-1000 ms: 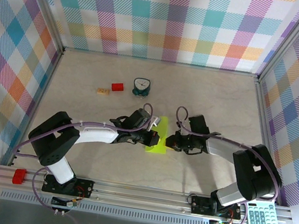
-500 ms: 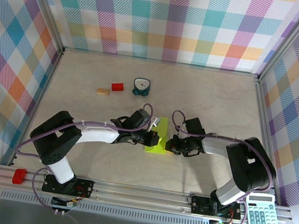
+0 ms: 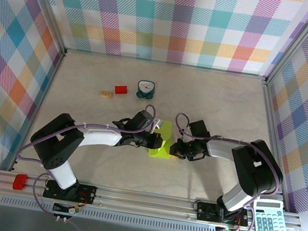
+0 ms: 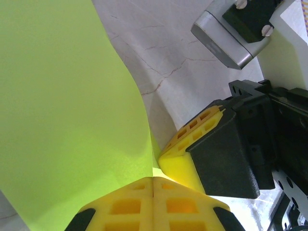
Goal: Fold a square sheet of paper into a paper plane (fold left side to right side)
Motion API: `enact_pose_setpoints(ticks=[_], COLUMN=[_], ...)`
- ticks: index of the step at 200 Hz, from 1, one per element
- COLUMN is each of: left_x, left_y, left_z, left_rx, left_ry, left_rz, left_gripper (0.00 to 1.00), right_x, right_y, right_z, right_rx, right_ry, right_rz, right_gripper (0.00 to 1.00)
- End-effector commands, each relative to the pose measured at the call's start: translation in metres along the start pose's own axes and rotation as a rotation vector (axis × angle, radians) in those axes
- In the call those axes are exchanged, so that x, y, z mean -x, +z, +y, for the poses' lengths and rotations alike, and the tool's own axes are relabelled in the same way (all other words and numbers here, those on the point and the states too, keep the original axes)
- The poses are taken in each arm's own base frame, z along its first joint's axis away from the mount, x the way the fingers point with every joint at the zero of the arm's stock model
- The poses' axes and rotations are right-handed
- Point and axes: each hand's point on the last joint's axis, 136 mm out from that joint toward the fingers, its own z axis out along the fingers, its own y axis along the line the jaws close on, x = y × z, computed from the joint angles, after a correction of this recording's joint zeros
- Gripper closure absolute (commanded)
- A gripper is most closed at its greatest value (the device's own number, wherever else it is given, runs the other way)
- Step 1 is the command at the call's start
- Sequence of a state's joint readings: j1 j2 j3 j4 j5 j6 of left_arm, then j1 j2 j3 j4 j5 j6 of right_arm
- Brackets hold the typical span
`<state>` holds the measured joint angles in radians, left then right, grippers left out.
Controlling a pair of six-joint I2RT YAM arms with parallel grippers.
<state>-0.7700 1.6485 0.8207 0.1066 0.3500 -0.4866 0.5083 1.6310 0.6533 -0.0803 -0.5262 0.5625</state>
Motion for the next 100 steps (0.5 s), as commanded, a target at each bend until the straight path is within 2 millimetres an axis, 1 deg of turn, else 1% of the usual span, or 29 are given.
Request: enact_pose_setpoints(ticks=[1,83,100], left_x=[-0.005,-0.013,-0.012], left_y=[0.001,0.005,0.005], left_z=[0.009,0.028,0.031], left_rx=[0.001,0.016,0.023], left_ry=[-0.023,0.027,0.037], left_rz=[0.030,0.113,0.112], left_gripper=[1.00,1.00,1.00], right_x=[-0.018,-0.020,-0.019], right_y=[0.006,0.010,0.009], right_z=[-0.028,-0.024,-0.024], right_rx=[-0.123,-0.121,-0.125], right_ry=[0.030,0.025,0.023], right_rz=[0.064,0.081,0.082], right_gripper=[1.00,1.00,1.00])
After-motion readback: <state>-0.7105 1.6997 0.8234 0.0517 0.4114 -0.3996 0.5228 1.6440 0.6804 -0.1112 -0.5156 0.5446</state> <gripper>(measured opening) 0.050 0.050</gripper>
